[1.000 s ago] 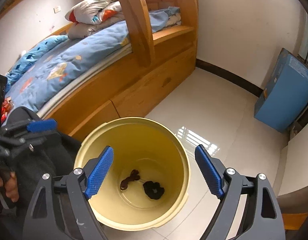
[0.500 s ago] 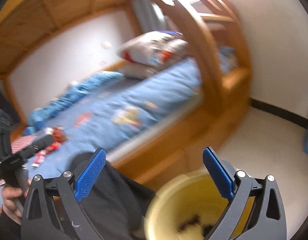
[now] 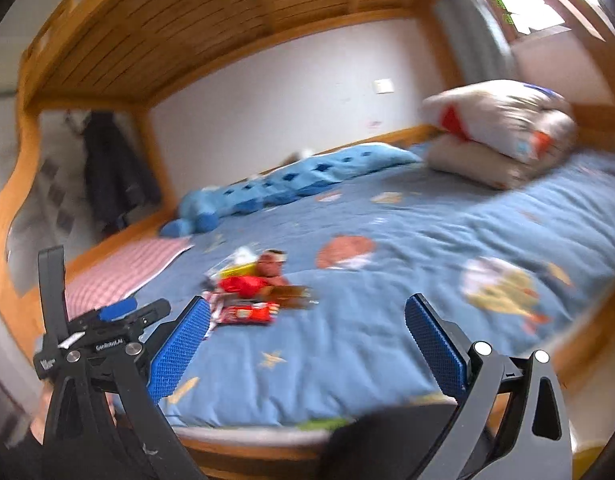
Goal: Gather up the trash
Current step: 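Return both tools to the trash on the quilt, then grasp the red candy wrapper with the right gripper while the left grasps the white-red wrapper, then carry both wrappers over the yellow bin and open both grippers, then return both tools to the remaining trash on the quilt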
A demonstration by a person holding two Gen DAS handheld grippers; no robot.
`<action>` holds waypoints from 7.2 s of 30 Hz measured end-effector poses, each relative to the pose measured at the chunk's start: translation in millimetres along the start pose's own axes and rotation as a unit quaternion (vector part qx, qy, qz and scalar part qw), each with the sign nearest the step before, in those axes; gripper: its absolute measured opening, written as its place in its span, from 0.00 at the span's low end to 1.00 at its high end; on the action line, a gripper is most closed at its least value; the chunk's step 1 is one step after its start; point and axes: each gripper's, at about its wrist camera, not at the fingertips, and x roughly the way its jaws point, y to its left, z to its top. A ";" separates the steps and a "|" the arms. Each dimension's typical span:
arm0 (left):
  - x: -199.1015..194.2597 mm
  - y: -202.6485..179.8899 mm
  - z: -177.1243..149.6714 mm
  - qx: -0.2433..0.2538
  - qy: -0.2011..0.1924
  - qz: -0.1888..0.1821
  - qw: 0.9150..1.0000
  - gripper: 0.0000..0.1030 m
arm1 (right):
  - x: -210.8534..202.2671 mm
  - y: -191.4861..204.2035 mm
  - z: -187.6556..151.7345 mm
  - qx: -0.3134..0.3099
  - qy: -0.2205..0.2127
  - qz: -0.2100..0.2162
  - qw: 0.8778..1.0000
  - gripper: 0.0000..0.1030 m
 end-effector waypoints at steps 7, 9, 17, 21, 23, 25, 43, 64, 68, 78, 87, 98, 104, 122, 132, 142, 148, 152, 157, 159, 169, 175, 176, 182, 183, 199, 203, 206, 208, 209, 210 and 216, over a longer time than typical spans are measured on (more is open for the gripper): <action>32.9 43.4 -4.9 -0.015 0.029 0.034 0.999 0.96 | 72.8 60.6 3.7 -0.096 0.002 -0.049 0.994 0.92; 55.4 51.8 -7.9 -0.013 0.047 0.037 0.998 0.96 | 89.2 67.1 3.9 -0.098 0.015 -0.043 0.994 0.92; 119.1 66.2 -28.3 -0.009 0.116 0.034 0.993 0.96 | 131.9 74.2 5.4 -0.103 0.033 -0.016 0.994 0.92; 148.0 76.0 -30.9 -0.021 0.150 0.033 0.988 0.96 | 151.6 77.3 3.9 -0.096 0.047 0.001 0.994 0.92; 162.7 81.7 -30.8 -0.030 0.167 0.031 0.985 0.96 | 157.1 78.7 2.6 -0.096 0.050 0.006 0.994 0.92; 172.4 84.4 -30.1 -0.032 0.184 0.026 0.982 0.96 | 162.2 81.1 0.6 -0.104 0.054 0.001 0.993 0.92; 153.3 129.4 -21.8 -0.132 0.136 -0.027 0.981 0.13 | 203.2 71.9 -22.6 -0.084 0.145 0.024 0.986 0.92; 124.3 123.8 -7.3 -0.132 0.109 -0.072 0.983 0.13 | 290.1 113.0 -30.7 -0.342 0.316 0.159 0.871 0.73; 126.6 119.3 -10.0 -0.129 0.114 -0.080 0.982 0.13 | 313.7 106.3 -47.2 -0.339 0.368 0.157 0.852 0.45; 121.8 114.2 -8.5 -0.142 0.110 -0.112 0.977 0.13 | 266.1 96.7 -45.4 -0.297 0.323 0.150 0.886 0.30; 89.4 67.9 1.4 -0.117 0.097 -0.161 0.975 0.13 | 177.4 71.0 -20.4 -0.211 0.268 0.132 0.931 0.30; 31.7 -58.7 6.3 -0.033 0.088 -0.288 0.953 0.13 | 41.5 -1.4 5.8 -0.126 0.199 0.061 0.970 0.30; 12.9 -137.0 -0.1 0.026 0.105 -0.349 0.931 0.13 | -28.3 -44.7 4.1 -0.088 0.176 -0.004 0.980 0.30; -43.0 -349.5 -90.0 0.196 0.223 -0.496 0.816 0.14 | -223.7 -158.0 -77.8 0.086 0.166 -0.205 0.961 0.30; -37.5 -409.3 -143.4 0.226 0.290 -0.527 0.766 0.47 | -265.0 -184.4 -109.9 0.129 0.167 -0.243 0.947 0.30; -14.7 -384.0 -117.9 0.211 0.248 -0.480 0.815 0.90 | -270.8 -196.7 -126.5 0.157 0.178 -0.251 0.939 0.31; -4.3 -372.5 -107.2 0.189 0.249 -0.474 0.823 0.90 | -262.7 -194.6 -130.8 0.156 0.192 -0.247 0.937 0.31; -4.3 -374.1 -110.5 0.190 0.251 -0.473 0.823 0.90 | -260.4 -197.4 -133.9 0.153 0.203 -0.258 0.932 0.32; -5.2 -376.2 -111.5 0.196 0.248 -0.474 0.822 0.90 | -251.3 -199.3 -148.1 0.124 0.251 -0.311 0.908 0.84; -5.7 -375.2 -111.9 0.197 0.245 -0.476 0.821 0.90 | -250.5 -200.1 -152.4 0.124 0.256 -0.325 0.902 0.85; -11.6 -370.4 -109.8 0.205 0.223 -0.475 0.826 0.91 | -258.2 -202.5 -144.6 0.159 0.198 -0.327 0.910 0.87; -18.1 -358.4 -95.2 0.197 0.198 -0.471 0.837 0.91 | -248.5 -185.1 -126.8 0.129 0.175 -0.300 0.929 0.89; -19.8 -355.1 -91.7 0.196 0.191 -0.468 0.840 0.91 | -246.1 -180.9 -122.3 0.122 0.170 -0.295 0.932 0.90; -25.3 -335.1 -73.9 0.191 0.161 -0.452 0.856 0.93 | -230.2 -166.5 -101.5 0.099 0.150 -0.273 0.945 0.92; -25.8 -331.4 -71.4 0.189 0.157 -0.450 0.859 0.93 | -227.9 -165.2 -99.3 0.098 0.148 -0.272 0.946 0.92; -19.7 -213.7 -24.3 0.123 0.063 -0.314 0.939 0.96 | -135.0 -83.1 -28.5 -0.019 0.036 -0.148 0.988 0.92; -10.6 -162.6 -12.5 0.104 0.050 -0.250 0.961 0.96 | -89.3 -59.2 -13.3 -0.040 0.026 -0.096 0.994 0.92; -2.9 -117.4 -4.7 0.073 0.046 -0.202 0.976 0.96 | -51.2 -41.3 -2.5 -0.044 0.028 -0.047 0.998 0.92; 0.4 -93.1 -1.5 0.053 0.044 -0.180 0.981 0.96 | -33.9 -29.0 2.0 -0.048 0.028 -0.023 0.998 0.92; 1.4 -79.8 0.1 0.042 0.042 -0.168 0.984 0.96 | -21.2 -20.8 5.2 -0.053 0.028 -0.009 0.998 0.92; 2.8 -67.4 1.9 0.032 0.041 -0.157 0.986 0.96 | -13.4 -15.2 7.0 -0.057 0.028 -0.002 0.998 0.92; 8.6 -0.3 13.5 0.007 0.028 -0.085 0.996 0.96 | 46.5 22.0 15.9 -0.076 0.044 0.051 0.995 0.92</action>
